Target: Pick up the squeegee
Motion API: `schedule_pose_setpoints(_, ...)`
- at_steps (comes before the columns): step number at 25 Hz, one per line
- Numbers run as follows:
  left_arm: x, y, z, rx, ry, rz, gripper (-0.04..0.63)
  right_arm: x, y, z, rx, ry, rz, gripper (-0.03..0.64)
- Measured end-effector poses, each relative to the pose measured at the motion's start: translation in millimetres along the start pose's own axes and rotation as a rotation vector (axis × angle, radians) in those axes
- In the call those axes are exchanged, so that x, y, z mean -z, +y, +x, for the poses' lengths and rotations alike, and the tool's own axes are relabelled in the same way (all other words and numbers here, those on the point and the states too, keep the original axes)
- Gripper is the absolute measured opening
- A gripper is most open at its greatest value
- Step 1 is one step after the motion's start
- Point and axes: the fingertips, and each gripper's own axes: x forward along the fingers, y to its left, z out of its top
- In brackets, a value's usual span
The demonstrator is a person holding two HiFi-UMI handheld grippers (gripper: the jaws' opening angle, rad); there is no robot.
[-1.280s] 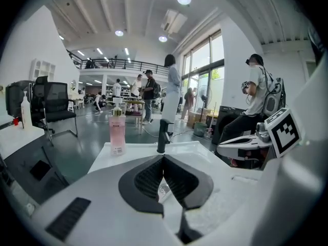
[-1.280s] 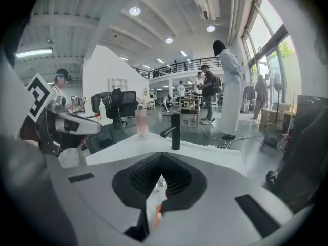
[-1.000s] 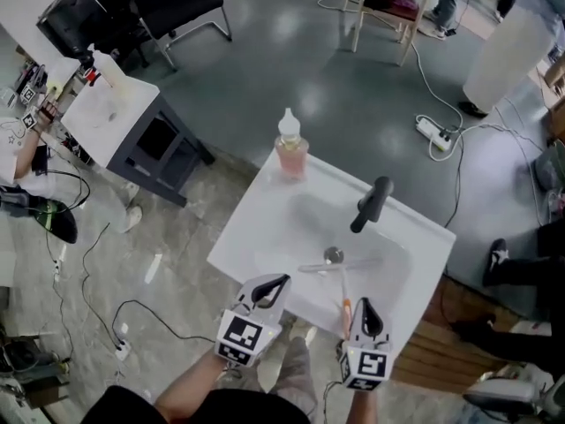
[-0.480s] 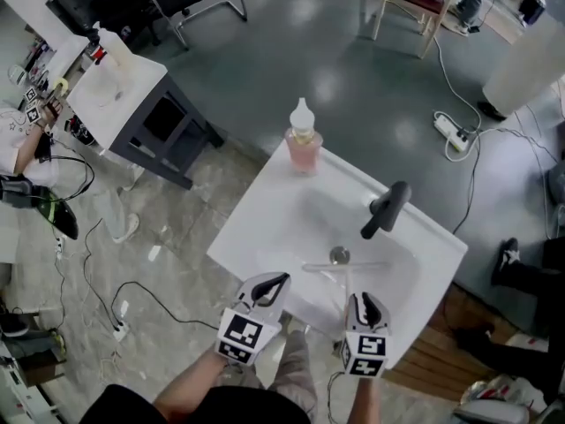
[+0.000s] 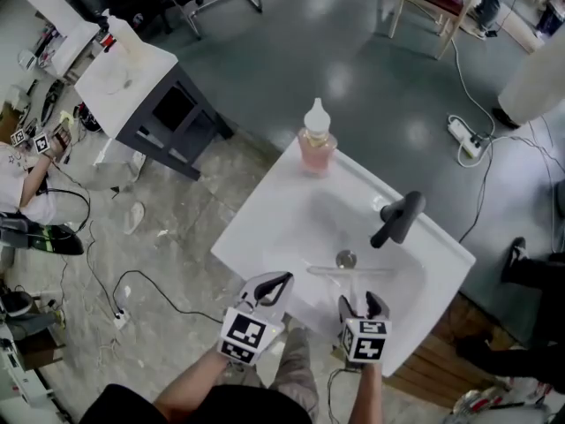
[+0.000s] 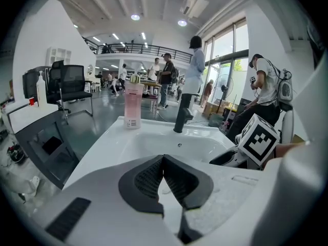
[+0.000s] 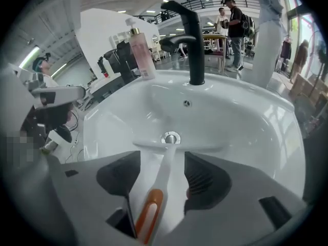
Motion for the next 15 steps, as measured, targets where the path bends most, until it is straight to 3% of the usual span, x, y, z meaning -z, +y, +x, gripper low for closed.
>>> schedule_pose_setpoints(6,4.6,6.8,1.9,-0.020,0.008,-0.016,0.003,11.9,-2.6,14.7,0.005,0.074,-0.007,0.256)
schedule_pose_setpoints(12,10.2,9.2,4.8,-0.034,0.016,-0.030,0.003,19.6,-4.6,22.0,0.009,0.115,-0.016,0.150)
schedule_pose_setpoints(15,11.4,11.6,5.4,-0.042,0.019,-0.038,0.003,23.4,-4.2,23.7,0.009,0.137,-0.014,0.134)
